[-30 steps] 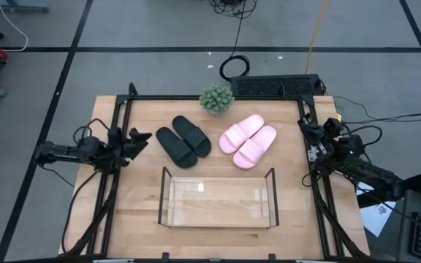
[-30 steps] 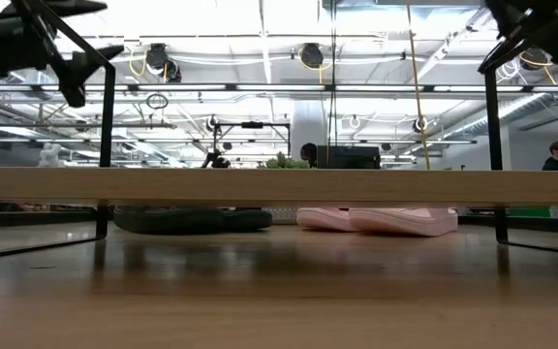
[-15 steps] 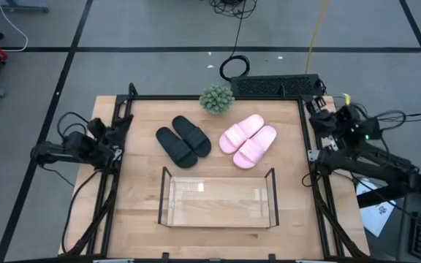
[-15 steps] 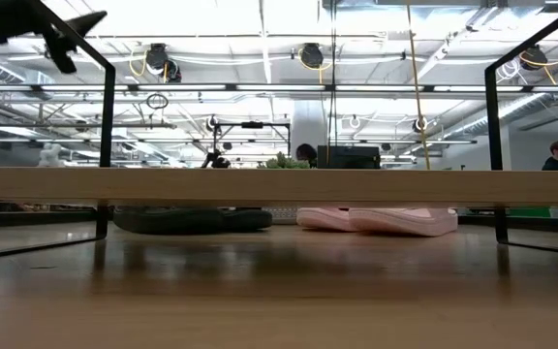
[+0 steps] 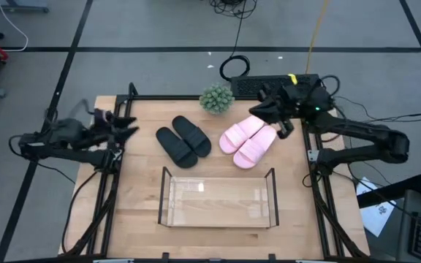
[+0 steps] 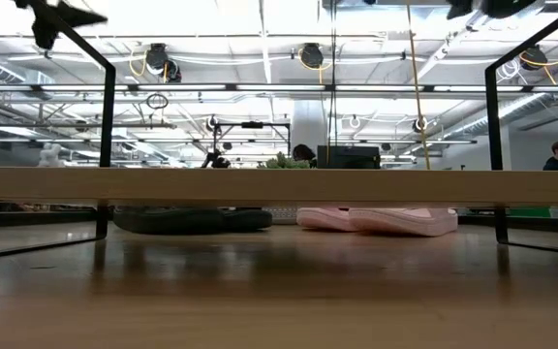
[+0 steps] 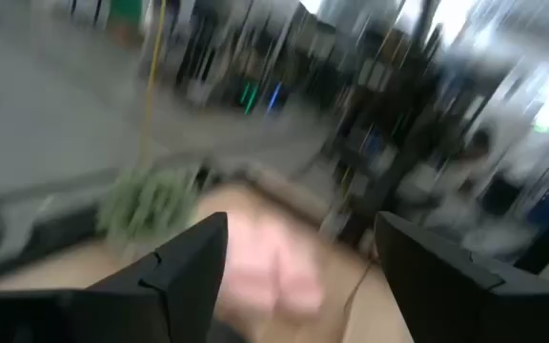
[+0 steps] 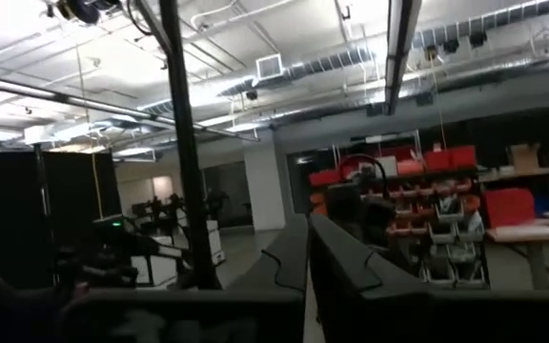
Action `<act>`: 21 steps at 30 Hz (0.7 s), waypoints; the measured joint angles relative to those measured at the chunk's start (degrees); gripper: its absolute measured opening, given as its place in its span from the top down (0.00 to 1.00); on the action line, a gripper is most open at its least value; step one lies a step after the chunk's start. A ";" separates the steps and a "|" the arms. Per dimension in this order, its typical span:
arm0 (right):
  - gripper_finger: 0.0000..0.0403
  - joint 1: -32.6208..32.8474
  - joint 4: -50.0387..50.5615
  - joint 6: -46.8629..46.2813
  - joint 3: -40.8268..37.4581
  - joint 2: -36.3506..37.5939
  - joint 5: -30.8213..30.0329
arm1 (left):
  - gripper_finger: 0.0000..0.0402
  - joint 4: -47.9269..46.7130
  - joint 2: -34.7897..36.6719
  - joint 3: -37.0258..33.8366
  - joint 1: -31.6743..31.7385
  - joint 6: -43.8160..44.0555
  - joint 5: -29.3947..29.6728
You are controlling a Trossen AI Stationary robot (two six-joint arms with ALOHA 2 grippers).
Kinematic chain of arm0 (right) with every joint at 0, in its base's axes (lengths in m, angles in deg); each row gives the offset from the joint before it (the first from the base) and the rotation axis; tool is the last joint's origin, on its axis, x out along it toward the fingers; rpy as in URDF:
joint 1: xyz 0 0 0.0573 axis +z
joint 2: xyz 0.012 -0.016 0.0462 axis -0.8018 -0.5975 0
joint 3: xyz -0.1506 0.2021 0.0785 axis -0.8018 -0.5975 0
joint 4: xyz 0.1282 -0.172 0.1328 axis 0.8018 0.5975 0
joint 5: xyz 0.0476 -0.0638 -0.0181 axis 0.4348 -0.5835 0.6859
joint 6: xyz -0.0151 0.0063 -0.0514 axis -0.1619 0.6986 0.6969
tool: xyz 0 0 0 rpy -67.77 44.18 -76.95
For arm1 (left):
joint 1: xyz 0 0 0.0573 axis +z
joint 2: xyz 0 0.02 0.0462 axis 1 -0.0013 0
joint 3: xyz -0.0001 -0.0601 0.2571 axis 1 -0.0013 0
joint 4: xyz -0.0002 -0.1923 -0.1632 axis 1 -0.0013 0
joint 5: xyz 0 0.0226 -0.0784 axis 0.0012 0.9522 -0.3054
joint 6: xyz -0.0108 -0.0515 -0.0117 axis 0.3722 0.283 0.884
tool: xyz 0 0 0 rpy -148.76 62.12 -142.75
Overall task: Pick and place slides into the shelf
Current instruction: Put the left black slipper on the shelf
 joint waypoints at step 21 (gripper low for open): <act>0.99 -0.15 -2.88 0.48 0.17 -0.14 1.41 | 0.34 0.85 -31.91 1.20 17.54 14.39 -27.42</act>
